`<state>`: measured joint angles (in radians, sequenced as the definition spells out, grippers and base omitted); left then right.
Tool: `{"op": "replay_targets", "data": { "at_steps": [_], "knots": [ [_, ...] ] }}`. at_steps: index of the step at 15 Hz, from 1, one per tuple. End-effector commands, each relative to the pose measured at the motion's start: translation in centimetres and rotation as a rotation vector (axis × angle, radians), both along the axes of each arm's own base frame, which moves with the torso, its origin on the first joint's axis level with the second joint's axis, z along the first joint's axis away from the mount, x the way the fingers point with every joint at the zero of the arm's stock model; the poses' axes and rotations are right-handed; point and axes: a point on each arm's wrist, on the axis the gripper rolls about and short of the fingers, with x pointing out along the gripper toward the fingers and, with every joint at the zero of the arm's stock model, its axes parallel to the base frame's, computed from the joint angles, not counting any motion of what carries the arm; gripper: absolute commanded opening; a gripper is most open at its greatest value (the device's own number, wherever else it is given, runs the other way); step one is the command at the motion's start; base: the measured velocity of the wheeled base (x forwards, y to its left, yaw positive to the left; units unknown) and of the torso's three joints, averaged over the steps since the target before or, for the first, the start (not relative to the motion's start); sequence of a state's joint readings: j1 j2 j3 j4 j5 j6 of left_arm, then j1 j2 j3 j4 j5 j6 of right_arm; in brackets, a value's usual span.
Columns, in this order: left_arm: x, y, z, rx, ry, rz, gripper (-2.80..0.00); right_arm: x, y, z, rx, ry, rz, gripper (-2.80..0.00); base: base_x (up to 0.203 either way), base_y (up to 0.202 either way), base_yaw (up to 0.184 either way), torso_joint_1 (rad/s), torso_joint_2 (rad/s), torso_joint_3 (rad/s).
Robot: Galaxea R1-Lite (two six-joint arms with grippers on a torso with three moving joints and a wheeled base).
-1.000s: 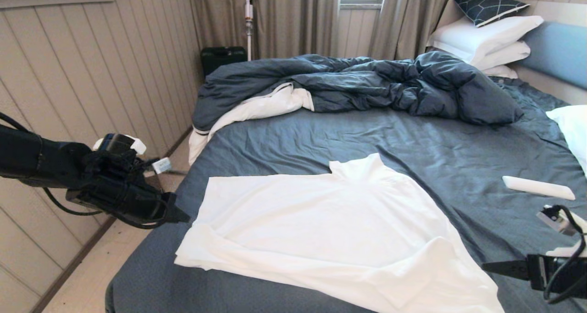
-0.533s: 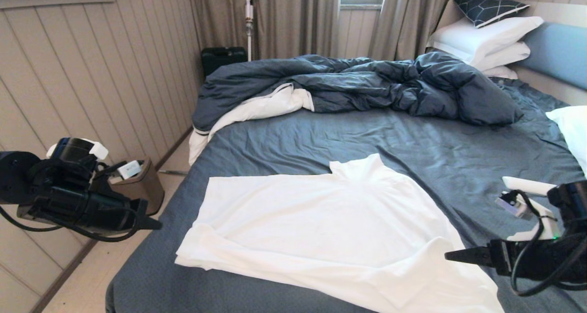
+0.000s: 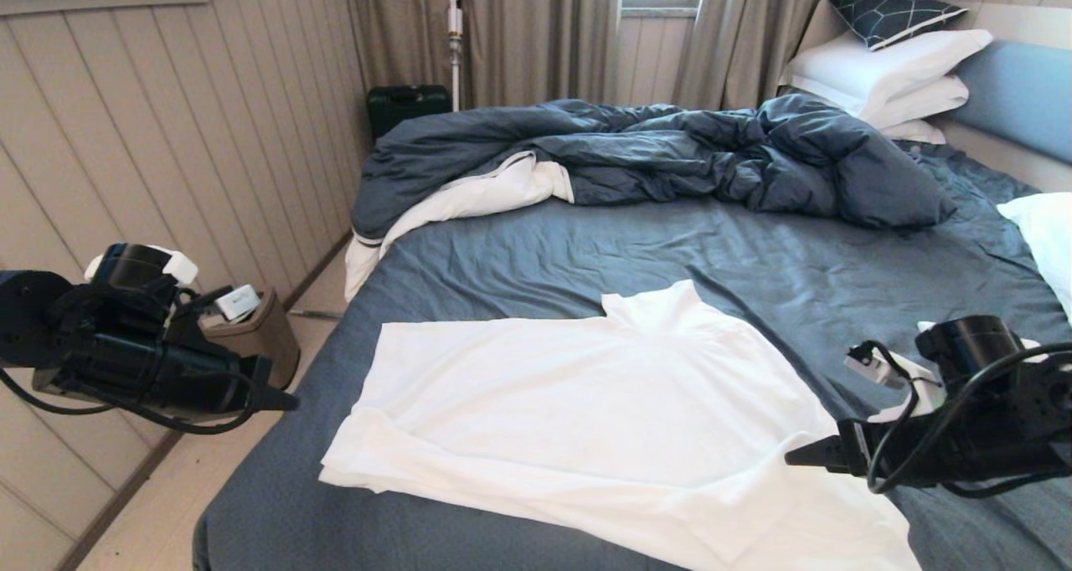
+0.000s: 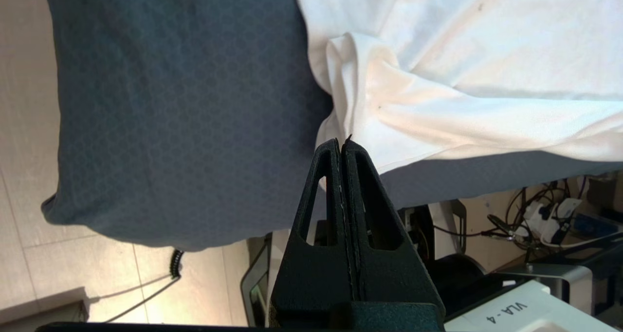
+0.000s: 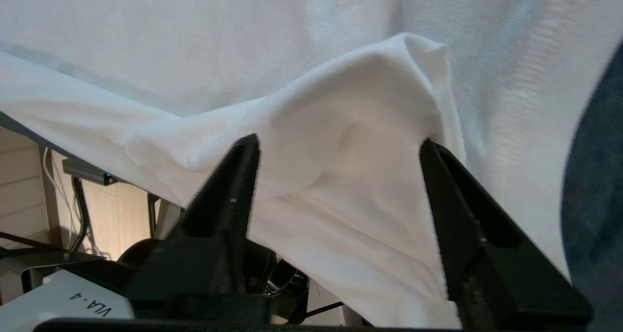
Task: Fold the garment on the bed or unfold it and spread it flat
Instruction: Fold the white T-shirt
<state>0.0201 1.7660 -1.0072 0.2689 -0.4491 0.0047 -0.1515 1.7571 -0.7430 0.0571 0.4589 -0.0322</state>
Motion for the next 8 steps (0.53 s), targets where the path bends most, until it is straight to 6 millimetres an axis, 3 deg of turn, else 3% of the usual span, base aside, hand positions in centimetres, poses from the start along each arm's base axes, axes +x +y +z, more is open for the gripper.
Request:
{"op": "replay_targets", "data": {
  "at_steps": [1,8],
  "knots": [
    [0.1,0.0,-0.1,-0.002,-0.001,-0.001,-2.80,0.5,0.3,-0.6,0.009,0.023,0.008,-2.80,0.000,0.000,0.000,0.000,0.00,0.000],
    [0.4,0.0,-0.1,-0.004,-0.004,-0.001,-2.80,2.0,1.1,-1.2,0.005,0.032,0.040,-2.80,0.000,0.000,0.000,0.000,0.00,0.000]
  ]
}}
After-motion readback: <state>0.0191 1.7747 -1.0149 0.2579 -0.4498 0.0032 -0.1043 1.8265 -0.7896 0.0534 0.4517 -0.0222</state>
